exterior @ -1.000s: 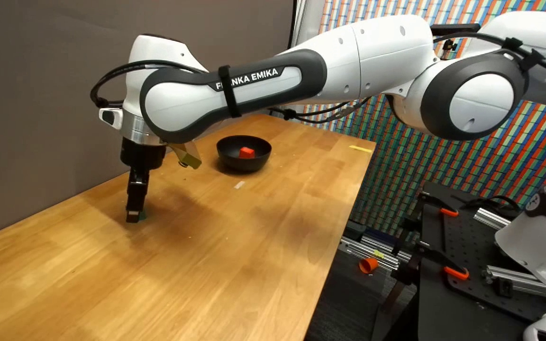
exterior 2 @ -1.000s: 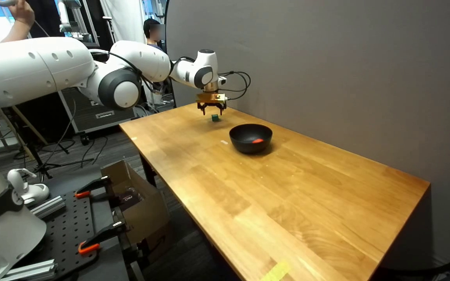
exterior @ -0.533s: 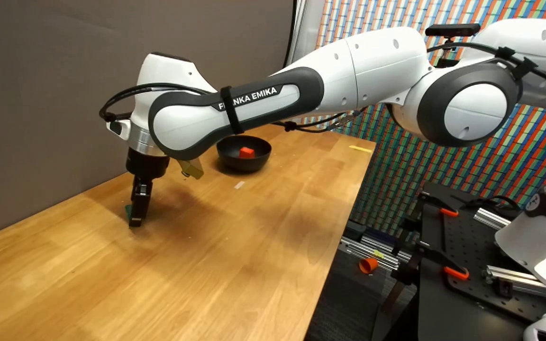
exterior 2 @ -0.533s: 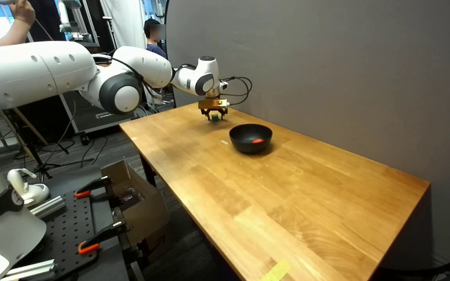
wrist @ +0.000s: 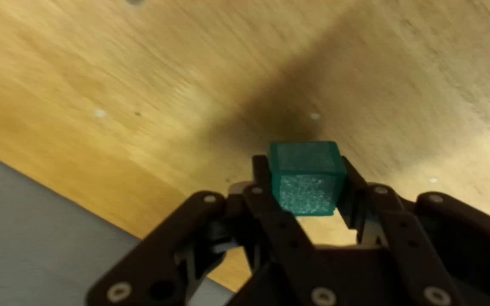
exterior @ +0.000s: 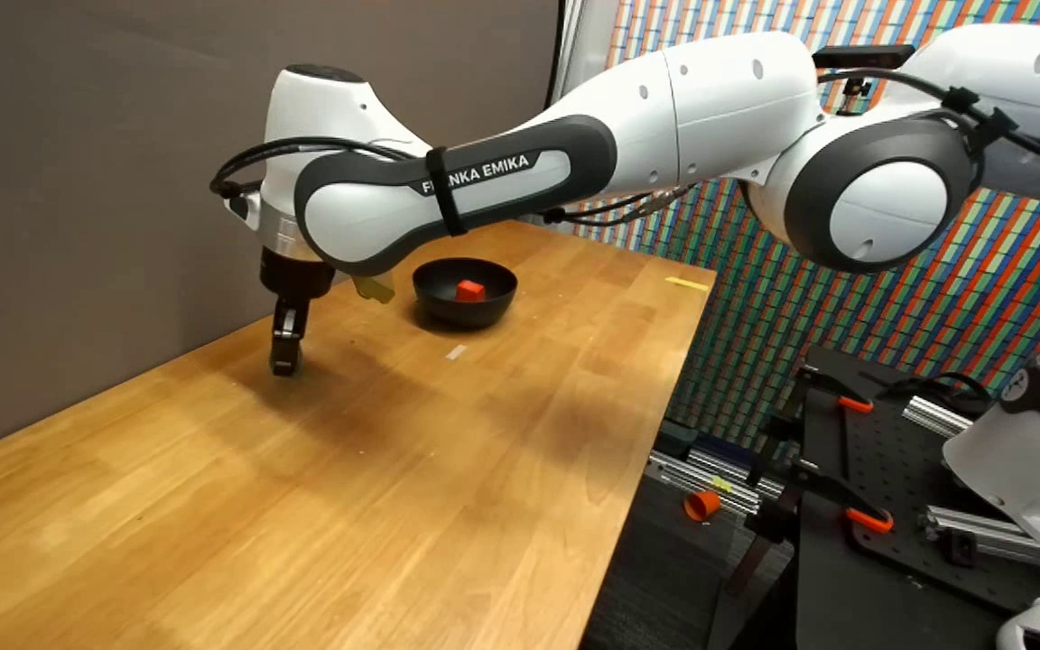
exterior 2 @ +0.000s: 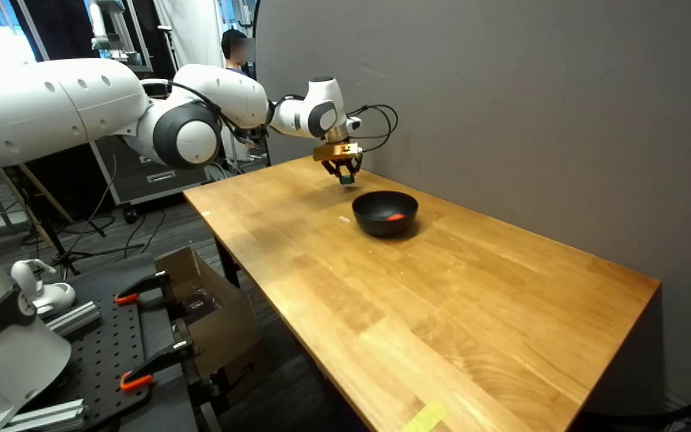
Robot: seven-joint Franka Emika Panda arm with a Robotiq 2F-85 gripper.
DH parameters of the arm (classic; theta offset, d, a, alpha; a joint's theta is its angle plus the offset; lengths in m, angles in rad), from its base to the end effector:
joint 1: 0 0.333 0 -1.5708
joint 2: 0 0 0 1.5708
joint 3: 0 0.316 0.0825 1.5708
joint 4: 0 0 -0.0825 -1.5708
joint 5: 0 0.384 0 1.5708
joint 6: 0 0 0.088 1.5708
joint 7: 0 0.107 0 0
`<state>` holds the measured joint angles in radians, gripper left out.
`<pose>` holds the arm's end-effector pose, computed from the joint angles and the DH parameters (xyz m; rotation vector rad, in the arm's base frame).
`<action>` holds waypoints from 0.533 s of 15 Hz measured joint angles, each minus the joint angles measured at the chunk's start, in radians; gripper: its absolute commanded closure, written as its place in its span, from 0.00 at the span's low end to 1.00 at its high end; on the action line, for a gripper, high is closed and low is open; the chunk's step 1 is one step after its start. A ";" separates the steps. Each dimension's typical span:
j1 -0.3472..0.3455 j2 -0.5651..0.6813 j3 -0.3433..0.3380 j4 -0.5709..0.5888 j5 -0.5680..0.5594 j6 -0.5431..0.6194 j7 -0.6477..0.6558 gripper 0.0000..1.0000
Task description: Put the blocks in the bowl
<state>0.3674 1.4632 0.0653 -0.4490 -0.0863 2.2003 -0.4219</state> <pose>0.7669 0.3105 0.1570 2.8294 1.2425 0.4494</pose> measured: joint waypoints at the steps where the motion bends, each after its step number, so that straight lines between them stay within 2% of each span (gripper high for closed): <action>1: -0.006 -0.012 -0.032 0.000 -0.024 -0.031 0.031 0.86; 4: -0.031 -0.059 -0.108 -0.001 -0.073 -0.166 0.101 0.86; 8: -0.073 -0.130 -0.167 -0.002 -0.106 -0.384 0.175 0.86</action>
<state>0.2949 1.3336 -0.1015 -0.4505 -0.1918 1.8159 -0.2470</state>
